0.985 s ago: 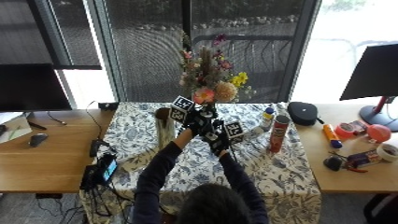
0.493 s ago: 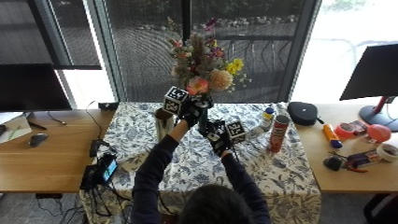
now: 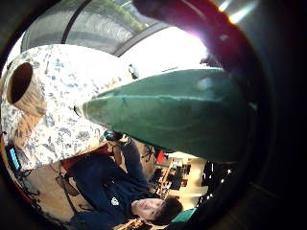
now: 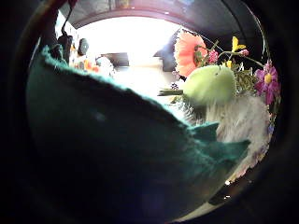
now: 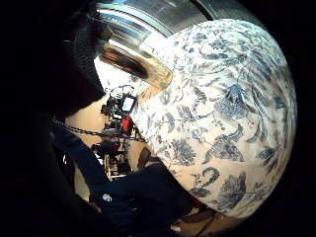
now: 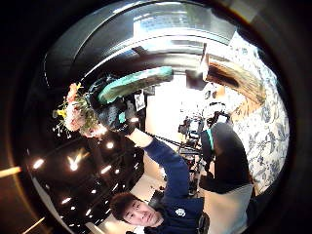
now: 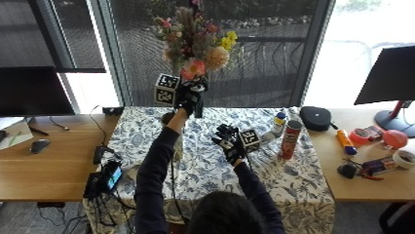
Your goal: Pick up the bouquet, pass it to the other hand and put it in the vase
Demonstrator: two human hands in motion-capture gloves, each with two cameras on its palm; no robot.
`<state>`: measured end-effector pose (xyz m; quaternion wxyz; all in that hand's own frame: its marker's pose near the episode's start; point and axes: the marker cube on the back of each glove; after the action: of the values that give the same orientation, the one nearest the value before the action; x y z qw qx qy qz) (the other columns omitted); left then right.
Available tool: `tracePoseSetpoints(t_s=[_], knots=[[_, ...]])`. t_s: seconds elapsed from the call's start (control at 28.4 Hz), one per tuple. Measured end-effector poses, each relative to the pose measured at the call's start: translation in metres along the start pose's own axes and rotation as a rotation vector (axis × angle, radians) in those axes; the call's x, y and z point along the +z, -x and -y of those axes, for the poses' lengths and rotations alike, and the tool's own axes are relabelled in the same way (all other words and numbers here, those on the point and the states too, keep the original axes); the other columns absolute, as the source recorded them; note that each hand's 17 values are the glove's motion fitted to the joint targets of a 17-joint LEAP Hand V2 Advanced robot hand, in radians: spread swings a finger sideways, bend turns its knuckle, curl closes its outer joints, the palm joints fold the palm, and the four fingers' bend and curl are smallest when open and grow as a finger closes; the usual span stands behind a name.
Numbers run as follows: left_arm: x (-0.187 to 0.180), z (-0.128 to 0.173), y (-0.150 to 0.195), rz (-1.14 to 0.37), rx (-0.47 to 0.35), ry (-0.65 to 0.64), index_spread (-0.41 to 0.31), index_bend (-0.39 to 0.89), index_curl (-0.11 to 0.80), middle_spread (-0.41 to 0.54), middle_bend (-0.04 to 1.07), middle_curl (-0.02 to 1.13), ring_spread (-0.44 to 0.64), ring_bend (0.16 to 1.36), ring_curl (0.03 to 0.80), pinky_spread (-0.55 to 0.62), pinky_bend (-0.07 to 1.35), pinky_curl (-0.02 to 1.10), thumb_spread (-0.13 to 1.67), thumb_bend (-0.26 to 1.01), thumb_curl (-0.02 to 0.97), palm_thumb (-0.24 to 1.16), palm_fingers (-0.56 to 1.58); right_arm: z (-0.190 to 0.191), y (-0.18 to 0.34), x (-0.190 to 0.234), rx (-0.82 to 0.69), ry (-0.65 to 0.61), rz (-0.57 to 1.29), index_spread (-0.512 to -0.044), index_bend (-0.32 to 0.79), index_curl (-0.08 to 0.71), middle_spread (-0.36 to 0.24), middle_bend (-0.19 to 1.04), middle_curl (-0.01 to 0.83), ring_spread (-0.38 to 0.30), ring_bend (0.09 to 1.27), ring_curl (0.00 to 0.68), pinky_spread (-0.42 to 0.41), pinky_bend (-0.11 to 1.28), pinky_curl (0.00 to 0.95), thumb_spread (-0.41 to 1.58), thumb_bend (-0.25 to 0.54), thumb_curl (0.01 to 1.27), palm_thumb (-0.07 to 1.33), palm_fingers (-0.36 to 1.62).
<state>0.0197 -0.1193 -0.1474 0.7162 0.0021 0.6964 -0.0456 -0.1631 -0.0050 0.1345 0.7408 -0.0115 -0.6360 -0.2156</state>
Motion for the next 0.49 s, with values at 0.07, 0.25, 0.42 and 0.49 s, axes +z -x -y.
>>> tracePoseSetpoints(t_s=[0.07,0.25,0.42,0.49], knots=[[-0.011,0.002,-0.009,-0.006,0.013,-0.057,-0.200,0.29,0.596,-0.232,0.54,0.60,-0.27,0.48,0.445,-0.10,0.12,0.25,0.69,-0.02,0.667,1.07,0.94,-0.001,-0.001,-0.002,0.035,-0.010,0.016,-0.325,0.04,0.245,-0.096,0.15,0.399,-0.082,0.50,0.383,0.101,0.67,0.409,1.03,-0.028,0.39,0.91,0.34],[-0.033,0.006,-0.021,-0.014,0.037,-0.240,-0.202,0.29,0.607,-0.233,0.53,0.60,-0.27,0.48,0.449,-0.10,0.12,0.25,0.69,-0.02,0.674,1.06,0.94,-0.006,0.000,-0.004,0.077,-0.023,0.016,-0.330,0.07,0.218,-0.064,0.16,0.375,-0.054,0.51,0.373,0.146,0.70,0.404,1.03,-0.021,0.40,0.90,0.29],[-0.051,0.018,-0.015,-0.021,0.041,-0.396,-0.202,0.28,0.617,-0.233,0.53,0.61,-0.27,0.48,0.452,-0.10,0.12,0.25,0.69,-0.02,0.679,1.06,0.94,-0.012,0.002,-0.002,0.060,-0.017,-0.005,-0.330,0.10,0.207,-0.051,0.17,0.362,-0.027,0.52,0.364,0.182,0.70,0.391,1.04,-0.017,0.41,0.91,0.25],[-0.056,0.021,-0.013,-0.020,0.036,-0.428,-0.203,0.28,0.621,-0.234,0.53,0.61,-0.27,0.47,0.453,-0.10,0.12,0.25,0.69,-0.02,0.682,1.06,0.94,-0.016,0.010,0.001,0.020,-0.004,0.008,-0.331,0.10,0.205,-0.043,0.18,0.361,-0.019,0.52,0.360,0.190,0.69,0.387,1.04,-0.017,0.41,0.91,0.24]])
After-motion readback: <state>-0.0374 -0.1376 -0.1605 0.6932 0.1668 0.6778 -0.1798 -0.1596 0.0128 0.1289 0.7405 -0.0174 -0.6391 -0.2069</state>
